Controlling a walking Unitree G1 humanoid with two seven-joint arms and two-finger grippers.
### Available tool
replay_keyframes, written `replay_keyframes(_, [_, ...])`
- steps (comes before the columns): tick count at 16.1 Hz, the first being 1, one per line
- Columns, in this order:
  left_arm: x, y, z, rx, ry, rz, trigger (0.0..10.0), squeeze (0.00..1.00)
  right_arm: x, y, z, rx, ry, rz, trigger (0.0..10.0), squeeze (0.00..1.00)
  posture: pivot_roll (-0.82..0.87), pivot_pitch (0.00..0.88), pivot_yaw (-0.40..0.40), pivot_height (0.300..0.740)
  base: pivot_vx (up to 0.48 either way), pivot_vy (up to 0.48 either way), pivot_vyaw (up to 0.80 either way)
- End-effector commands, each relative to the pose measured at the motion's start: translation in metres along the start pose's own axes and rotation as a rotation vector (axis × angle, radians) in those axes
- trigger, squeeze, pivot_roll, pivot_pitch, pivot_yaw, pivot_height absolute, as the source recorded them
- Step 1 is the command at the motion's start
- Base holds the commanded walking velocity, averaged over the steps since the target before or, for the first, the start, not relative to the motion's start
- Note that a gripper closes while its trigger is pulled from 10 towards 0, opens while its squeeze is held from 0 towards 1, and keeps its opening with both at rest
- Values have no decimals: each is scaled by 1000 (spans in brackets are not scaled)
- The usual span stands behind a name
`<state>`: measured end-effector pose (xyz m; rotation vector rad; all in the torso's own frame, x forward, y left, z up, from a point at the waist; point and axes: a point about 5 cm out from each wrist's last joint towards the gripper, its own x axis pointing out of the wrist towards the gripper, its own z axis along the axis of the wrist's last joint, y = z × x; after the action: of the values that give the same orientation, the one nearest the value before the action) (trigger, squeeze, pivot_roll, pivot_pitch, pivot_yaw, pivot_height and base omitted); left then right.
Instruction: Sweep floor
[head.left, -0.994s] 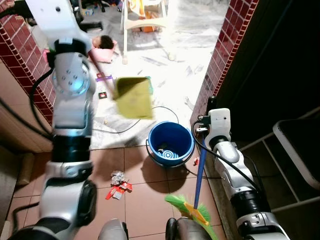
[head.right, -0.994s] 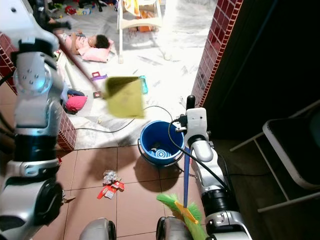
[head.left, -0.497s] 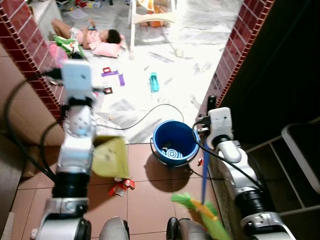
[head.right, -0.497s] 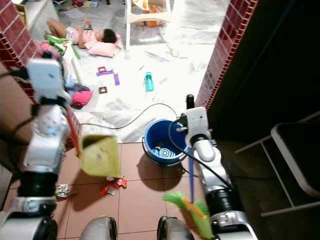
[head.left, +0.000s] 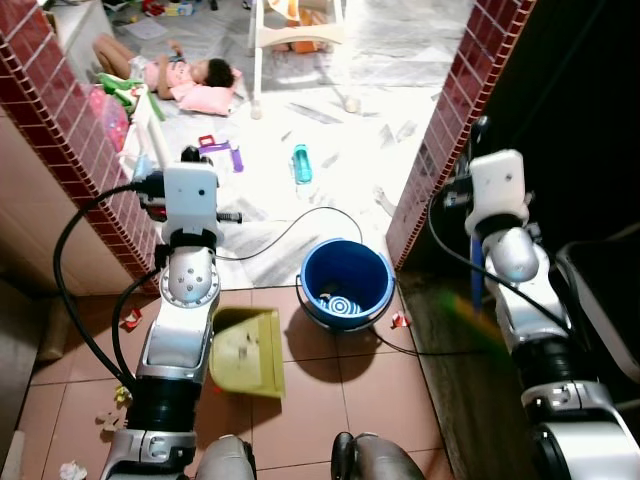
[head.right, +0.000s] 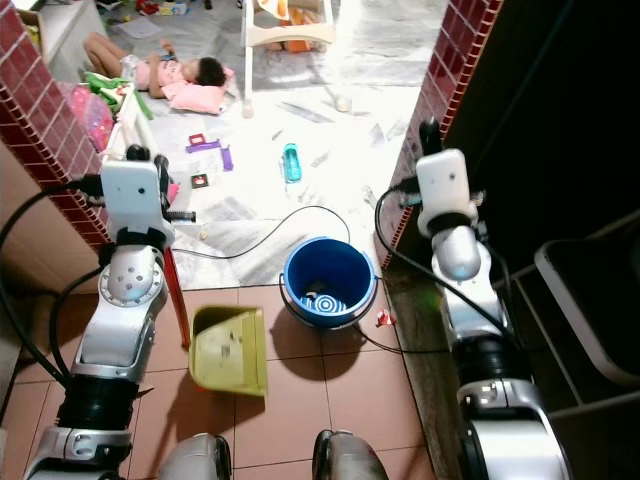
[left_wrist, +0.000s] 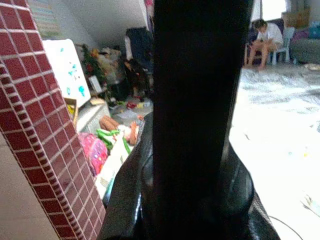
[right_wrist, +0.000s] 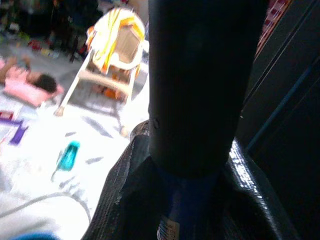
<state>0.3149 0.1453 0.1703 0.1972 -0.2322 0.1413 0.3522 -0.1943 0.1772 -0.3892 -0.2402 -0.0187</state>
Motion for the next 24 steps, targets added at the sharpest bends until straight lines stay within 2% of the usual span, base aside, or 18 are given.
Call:
replay_keyframes(1, [0, 1, 19, 2, -87, -3, 10000, 0, 4, -4, 3, 18, -22, -16, 10000, 0, -49, 136, -18, 740, 0, 0, 0])
replay_keyframes(4, [-7, 0, 16, -7, -56, -18, 10000, 0, 10, 9, 5, 115, -72, 7, 10000, 0, -27, 164, -8, 740, 0, 0, 0])
replay_keyframes(11, [-30, -8, 9, -46, 30, -49, 10000, 0, 24, 37, 30, 145, -188, 96, 10000, 0, -19, 243, -15, 740, 0, 0, 0])
replay_keyframes(14, [-32, -14, 7, -63, 53, -63, 10000, 0, 21, 55, 34, 280, -177, 265, 10000, 0, -34, 259, -13, 740, 0, 0, 0])
replay_keyframes(16, [-29, -16, 10, -73, 55, -69, 10000, 0, 15, 65, 42, 385, -138, 470, 10000, 0, -48, 276, -10, 740, 0, 0, 0])
replay_keyframes(17, [-28, -16, 10, -73, 56, -68, 10000, 0, 14, 66, 43, 382, -141, 490, 10000, 0, -57, 267, -12, 740, 0, 0, 0])
replay_keyframes(18, [-28, -16, 8, -78, 63, -69, 10000, 0, 6, 67, 54, 405, -167, 612, 10000, 0, -63, 268, -9, 740, 0, 0, 0])
replay_keyframes(19, [-28, -16, 7, -80, 65, -68, 10000, 0, 2, 68, 58, 407, -179, 649, 10000, 0, -64, 265, -9, 740, 0, 0, 0])
replay_keyframes(21, [-28, -17, 7, -81, 67, -71, 10000, 0, -2, 70, 60, 384, -190, 715, 10000, 0, -64, 255, -9, 740, 0, 0, 0])
replay_keyframes(24, [-26, -17, 7, -84, 65, -75, 10000, 0, -13, 74, 63, 348, -197, 875, 10000, 0, -59, 224, -9, 740, 0, 0, 0])
